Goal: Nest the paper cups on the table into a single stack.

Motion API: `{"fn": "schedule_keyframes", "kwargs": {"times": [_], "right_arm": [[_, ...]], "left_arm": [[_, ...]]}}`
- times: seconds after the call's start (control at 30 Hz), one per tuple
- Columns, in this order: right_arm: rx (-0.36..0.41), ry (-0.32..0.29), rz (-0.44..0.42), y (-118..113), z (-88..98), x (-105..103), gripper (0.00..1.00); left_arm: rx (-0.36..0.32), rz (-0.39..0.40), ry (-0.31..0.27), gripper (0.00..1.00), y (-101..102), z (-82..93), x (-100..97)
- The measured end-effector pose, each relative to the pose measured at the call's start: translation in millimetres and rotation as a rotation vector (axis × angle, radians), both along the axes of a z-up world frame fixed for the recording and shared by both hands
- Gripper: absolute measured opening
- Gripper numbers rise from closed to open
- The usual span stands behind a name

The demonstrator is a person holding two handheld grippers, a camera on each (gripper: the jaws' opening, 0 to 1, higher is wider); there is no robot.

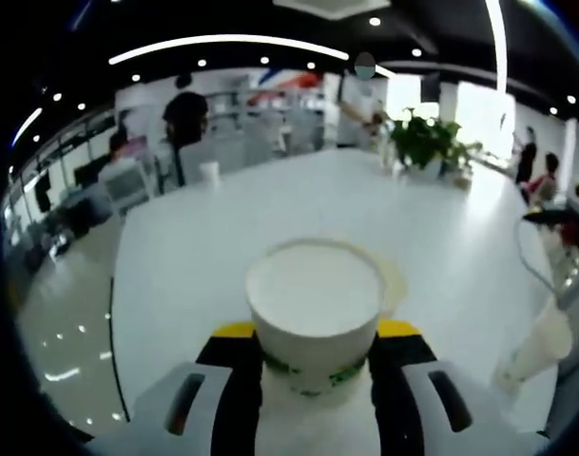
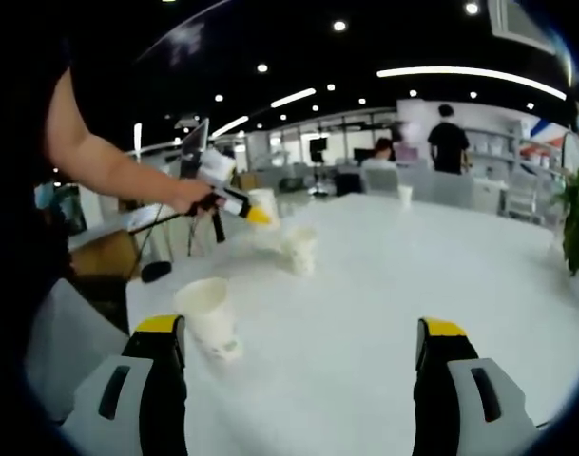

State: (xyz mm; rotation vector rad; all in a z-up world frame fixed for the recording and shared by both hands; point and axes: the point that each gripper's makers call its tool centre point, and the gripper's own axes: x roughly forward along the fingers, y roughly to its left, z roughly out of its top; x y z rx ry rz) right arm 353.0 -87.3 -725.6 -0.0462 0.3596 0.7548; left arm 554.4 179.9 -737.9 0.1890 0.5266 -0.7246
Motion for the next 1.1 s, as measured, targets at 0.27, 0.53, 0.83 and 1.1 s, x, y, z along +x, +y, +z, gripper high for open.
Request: {"fn": "schedule_keyframes", "kwargs": {"times": [0.27,0.53,0.83,1.1], "right_arm": [[0.001,-0.006,0.000,0,1.5,-1,1.00],[-0.003,-0.012,0.004,1,3.1,-1,1.00],[-0.005,-0.022,0.007,1,6.9,-1,1.00],[-0.006,-0.025,0.009,0,7.9,-1,1.00]], "left_arm": [[0.020,-0.005,-0.008,0.42,3,11.0,5.6],[0.021,-0.008,-0.010,0.42,4,18.2,7.0],[0.025,-0.016,-0.017,0.42,4,23.7,5.9],[0.018,-0.023,-0.019,0.42,0,30.6,1.3]]}}
